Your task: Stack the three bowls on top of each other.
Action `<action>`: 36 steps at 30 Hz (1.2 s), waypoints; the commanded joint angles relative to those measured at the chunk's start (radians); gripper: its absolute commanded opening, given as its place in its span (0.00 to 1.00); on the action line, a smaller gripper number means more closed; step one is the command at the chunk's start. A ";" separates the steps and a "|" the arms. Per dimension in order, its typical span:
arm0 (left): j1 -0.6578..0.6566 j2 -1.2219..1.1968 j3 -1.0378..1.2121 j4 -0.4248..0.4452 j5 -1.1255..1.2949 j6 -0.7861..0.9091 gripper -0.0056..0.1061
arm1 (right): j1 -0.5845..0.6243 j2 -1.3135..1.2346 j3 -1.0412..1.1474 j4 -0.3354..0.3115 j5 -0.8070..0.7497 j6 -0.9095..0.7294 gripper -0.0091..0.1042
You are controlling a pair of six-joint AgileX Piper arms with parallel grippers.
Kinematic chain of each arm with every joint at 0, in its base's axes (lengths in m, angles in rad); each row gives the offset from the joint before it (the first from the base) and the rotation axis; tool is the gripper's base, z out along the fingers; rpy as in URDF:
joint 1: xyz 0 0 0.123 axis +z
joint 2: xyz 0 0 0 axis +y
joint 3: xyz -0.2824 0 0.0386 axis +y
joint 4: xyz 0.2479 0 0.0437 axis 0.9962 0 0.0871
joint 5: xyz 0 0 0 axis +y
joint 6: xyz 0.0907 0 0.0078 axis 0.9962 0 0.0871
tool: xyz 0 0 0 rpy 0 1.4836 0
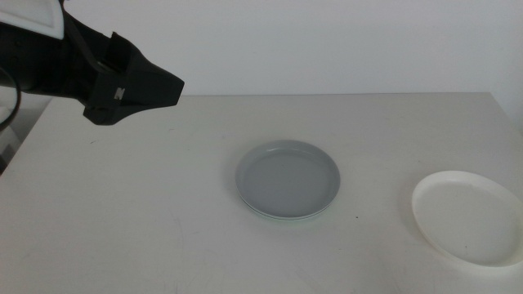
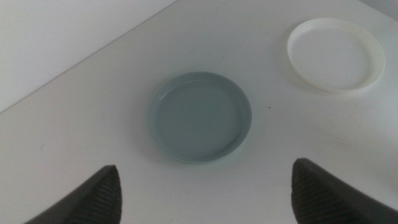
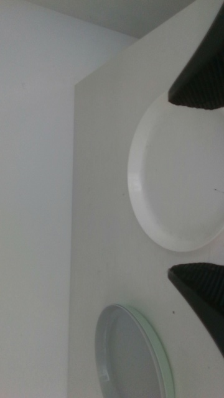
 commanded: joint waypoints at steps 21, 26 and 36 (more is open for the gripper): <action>0.001 -0.020 -0.022 -0.019 -0.055 -0.012 0.99 | 0.000 0.641 -0.856 0.011 0.522 -0.002 0.63; 0.001 -0.020 -0.022 -0.019 -0.055 -0.012 0.99 | -0.001 0.854 -1.076 0.014 0.795 -0.002 0.63; 0.001 -0.020 -0.022 -0.019 -0.055 -0.012 0.99 | -0.194 1.196 -1.243 0.204 0.917 -0.144 0.63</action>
